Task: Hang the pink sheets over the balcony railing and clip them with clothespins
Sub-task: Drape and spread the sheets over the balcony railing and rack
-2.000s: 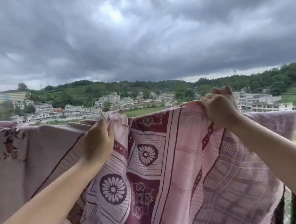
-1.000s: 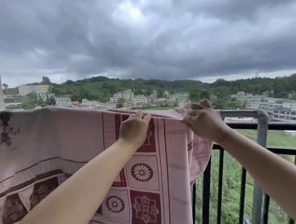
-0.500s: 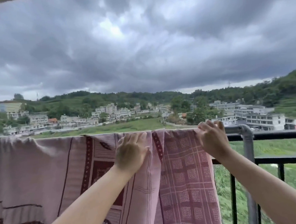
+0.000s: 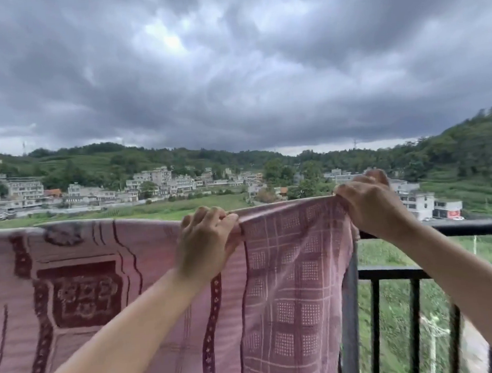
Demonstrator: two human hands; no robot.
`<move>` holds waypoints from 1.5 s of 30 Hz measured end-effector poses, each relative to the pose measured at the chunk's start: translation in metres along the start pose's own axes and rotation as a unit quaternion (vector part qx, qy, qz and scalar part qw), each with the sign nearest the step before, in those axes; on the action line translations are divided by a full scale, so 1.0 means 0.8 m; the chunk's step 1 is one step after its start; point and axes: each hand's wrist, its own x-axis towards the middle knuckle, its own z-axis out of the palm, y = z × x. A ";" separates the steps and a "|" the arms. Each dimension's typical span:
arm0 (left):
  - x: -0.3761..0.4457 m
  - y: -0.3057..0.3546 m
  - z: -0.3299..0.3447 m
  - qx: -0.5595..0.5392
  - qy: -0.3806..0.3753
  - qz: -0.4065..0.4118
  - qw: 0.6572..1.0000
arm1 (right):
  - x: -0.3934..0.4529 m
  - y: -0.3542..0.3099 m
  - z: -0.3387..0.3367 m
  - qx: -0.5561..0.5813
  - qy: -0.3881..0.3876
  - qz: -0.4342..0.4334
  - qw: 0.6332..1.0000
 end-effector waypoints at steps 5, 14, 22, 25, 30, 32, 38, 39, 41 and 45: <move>0.032 0.071 0.011 -0.029 0.064 -0.008 0.997 | -0.035 0.077 0.000 0.054 0.036 -0.074 0.995; -0.006 0.149 0.031 0.087 -0.063 0.071 0.992 | -0.113 0.107 0.031 0.164 -0.292 -0.104 0.937; -0.017 0.151 0.020 0.126 -0.035 -0.067 0.989 | -0.091 0.044 0.017 0.181 0.054 -0.027 0.982; 0.010 0.143 0.017 0.115 -0.028 -0.109 0.987 | -0.067 0.020 0.028 0.142 0.017 0.007 0.990; 0.035 0.138 0.023 0.082 -0.059 -0.134 0.986 | -0.052 0.025 0.047 0.210 -0.035 0.012 0.977; 0.040 0.142 0.023 0.070 -0.043 -0.126 0.989 | -0.056 0.034 0.048 0.220 0.020 -0.023 0.975; 0.044 0.148 0.016 0.039 -0.024 -0.131 0.990 | -0.055 0.026 0.045 0.190 0.056 -0.054 0.979; 0.046 0.151 0.013 0.030 -0.023 -0.126 0.991 | -0.055 0.028 0.042 0.182 0.051 -0.047 0.981; 0.054 0.156 0.006 0.031 -0.015 -0.113 0.993 | -0.050 0.039 0.038 0.196 0.062 -0.023 0.978; 0.070 0.176 0.003 0.033 0.020 -0.046 0.998 | -0.054 0.073 0.029 0.203 0.091 0.011 0.975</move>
